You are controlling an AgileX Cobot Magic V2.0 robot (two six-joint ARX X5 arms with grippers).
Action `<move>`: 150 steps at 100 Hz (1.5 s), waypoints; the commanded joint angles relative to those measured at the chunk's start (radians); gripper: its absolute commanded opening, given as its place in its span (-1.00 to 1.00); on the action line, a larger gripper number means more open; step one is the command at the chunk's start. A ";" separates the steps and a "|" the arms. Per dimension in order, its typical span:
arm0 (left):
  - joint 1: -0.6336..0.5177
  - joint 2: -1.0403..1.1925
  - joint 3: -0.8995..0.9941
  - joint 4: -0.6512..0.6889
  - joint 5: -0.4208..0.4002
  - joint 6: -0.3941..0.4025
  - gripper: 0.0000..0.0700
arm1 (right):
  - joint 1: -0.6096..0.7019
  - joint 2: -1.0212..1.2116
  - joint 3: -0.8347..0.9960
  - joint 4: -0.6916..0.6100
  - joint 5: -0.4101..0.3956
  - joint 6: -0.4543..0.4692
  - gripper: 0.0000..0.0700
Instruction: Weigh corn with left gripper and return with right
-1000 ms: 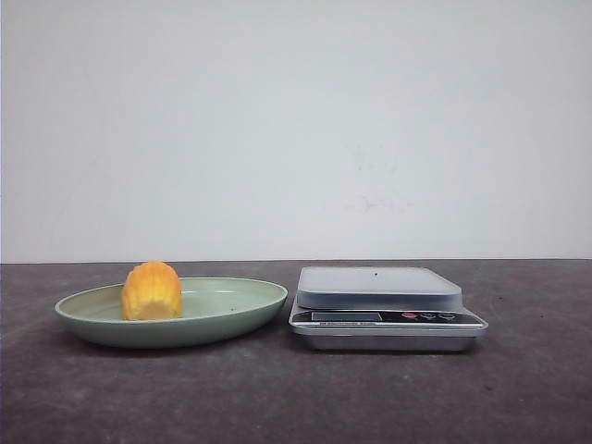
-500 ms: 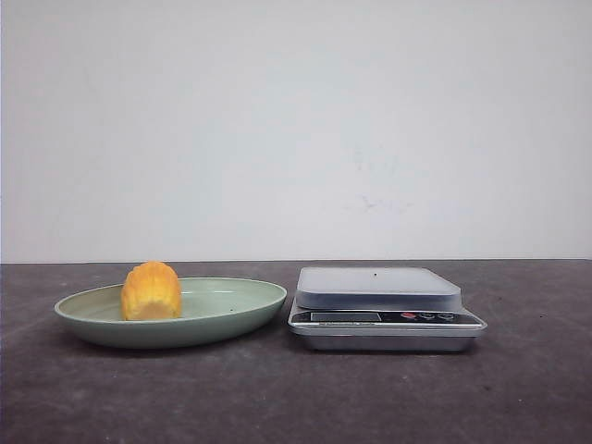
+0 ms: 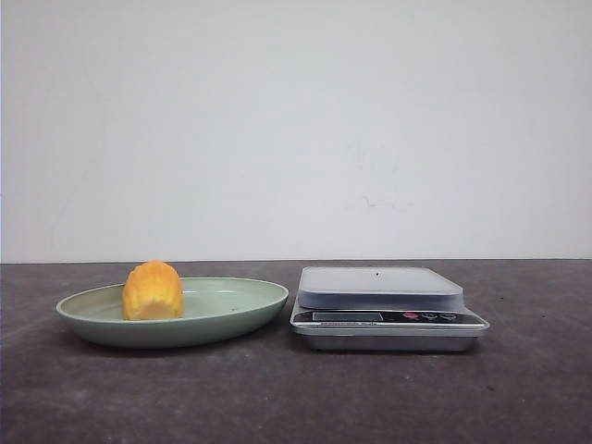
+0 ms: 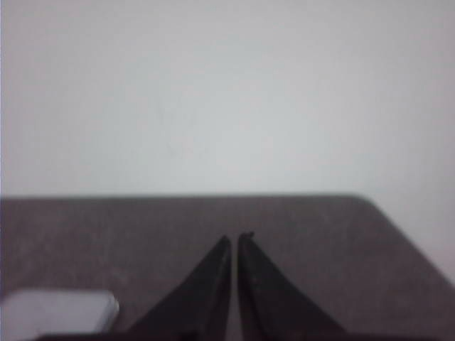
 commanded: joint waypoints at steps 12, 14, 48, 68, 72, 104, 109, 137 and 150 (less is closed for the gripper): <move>0.003 0.000 -0.018 -0.004 0.001 0.006 -0.97 | 0.003 -0.002 -0.149 0.061 -0.002 -0.027 -0.97; 0.003 0.000 -0.018 -0.004 0.001 0.006 -0.97 | 0.003 -0.002 -0.166 0.070 -0.002 -0.034 -0.97; 0.003 0.000 -0.018 -0.004 0.001 0.006 -0.97 | 0.003 -0.002 -0.322 0.127 -0.003 -0.038 -0.97; 0.003 0.000 -0.018 -0.004 0.001 0.006 -0.97 | 0.004 -0.002 -0.326 0.106 0.000 -0.048 -0.97; 0.003 0.000 -0.018 -0.004 0.001 0.006 -0.97 | 0.004 -0.002 -0.326 0.106 0.000 -0.047 -0.97; 0.003 0.000 -0.018 -0.004 0.001 0.006 -0.97 | 0.004 -0.002 -0.326 0.129 0.001 -0.047 -0.97; 0.003 0.000 -0.018 -0.004 0.001 0.006 -0.97 | 0.004 -0.002 -0.326 0.129 0.001 -0.047 -0.97; 0.003 0.000 -0.018 -0.004 0.001 0.006 -0.97 | 0.004 -0.002 -0.326 0.129 0.001 -0.047 -0.97; 0.003 0.000 -0.018 -0.004 0.001 0.006 -0.97 | 0.004 -0.002 -0.326 0.129 0.001 -0.047 -0.97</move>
